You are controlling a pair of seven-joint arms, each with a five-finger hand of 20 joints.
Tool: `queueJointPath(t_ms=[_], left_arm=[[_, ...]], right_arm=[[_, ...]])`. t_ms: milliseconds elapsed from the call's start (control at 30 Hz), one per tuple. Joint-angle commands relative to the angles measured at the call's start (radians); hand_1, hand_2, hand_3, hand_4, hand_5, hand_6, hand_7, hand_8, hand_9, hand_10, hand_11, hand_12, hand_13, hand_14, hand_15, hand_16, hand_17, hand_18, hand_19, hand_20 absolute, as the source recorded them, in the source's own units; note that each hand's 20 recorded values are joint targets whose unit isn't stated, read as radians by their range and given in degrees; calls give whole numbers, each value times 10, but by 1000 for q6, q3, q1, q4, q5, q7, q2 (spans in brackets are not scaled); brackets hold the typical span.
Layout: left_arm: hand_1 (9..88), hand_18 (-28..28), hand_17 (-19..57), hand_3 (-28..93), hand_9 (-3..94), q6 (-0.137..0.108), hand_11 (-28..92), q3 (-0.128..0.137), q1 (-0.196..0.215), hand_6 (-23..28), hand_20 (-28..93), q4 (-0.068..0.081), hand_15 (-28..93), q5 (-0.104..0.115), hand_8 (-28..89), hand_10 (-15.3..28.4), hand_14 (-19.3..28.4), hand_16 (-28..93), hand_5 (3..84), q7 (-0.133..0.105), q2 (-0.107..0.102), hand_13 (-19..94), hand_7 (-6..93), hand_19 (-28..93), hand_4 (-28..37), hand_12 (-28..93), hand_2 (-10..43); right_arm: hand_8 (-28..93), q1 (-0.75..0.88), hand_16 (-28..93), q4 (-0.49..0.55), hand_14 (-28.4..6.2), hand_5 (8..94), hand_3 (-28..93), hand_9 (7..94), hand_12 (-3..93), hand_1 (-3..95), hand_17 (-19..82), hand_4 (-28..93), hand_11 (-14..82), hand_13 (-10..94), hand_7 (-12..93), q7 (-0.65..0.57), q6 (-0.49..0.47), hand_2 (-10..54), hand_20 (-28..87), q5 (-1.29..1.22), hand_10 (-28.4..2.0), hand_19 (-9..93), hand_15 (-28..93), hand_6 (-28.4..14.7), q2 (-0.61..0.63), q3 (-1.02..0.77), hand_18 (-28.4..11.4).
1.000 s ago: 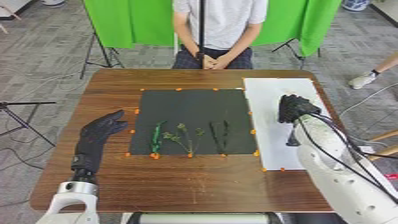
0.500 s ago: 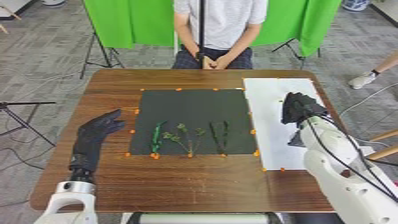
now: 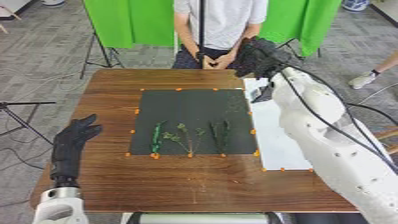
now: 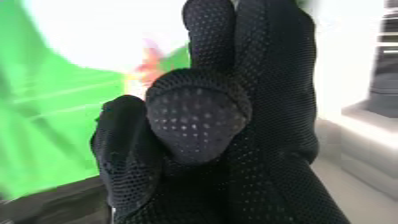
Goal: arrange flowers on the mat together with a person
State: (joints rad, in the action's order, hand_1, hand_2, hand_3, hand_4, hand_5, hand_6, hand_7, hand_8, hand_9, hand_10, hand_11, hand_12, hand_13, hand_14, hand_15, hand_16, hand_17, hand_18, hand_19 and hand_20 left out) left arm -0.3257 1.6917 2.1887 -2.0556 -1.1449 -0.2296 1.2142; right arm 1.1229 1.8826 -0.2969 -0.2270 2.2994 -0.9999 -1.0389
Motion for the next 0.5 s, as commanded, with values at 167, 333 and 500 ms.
queueJointPath(t_ms=[167,333,500], left_arm=[[225,108,116,583,533,-51,230,-16,-6,30,175,36,223,35,-70,155,177,-23,502,-14,1,417,157,107,-283,134,322],[217,107,117,592,529,-46,222,-31,-22,26,177,48,222,37,-66,150,176,-24,492,-21,4,418,147,108,-283,133,324],[217,107,117,588,522,-40,207,-41,-22,17,178,50,216,43,-60,139,172,-22,478,-32,2,418,131,106,-283,134,325]], right_arm=[[105,-198,190,-193,5,856,-283,937,327,946,693,393,161,937,185,131,-172,-95,345,74,-75,932,591,21,-335,296,-85],[100,-199,185,-280,4,862,-283,937,324,946,693,399,169,937,188,170,-208,-95,349,141,-74,932,597,28,-409,364,-85],[93,-170,181,-300,3,861,-283,937,319,946,691,412,162,937,191,172,-226,-95,354,153,-69,932,599,37,-446,395,-88]])
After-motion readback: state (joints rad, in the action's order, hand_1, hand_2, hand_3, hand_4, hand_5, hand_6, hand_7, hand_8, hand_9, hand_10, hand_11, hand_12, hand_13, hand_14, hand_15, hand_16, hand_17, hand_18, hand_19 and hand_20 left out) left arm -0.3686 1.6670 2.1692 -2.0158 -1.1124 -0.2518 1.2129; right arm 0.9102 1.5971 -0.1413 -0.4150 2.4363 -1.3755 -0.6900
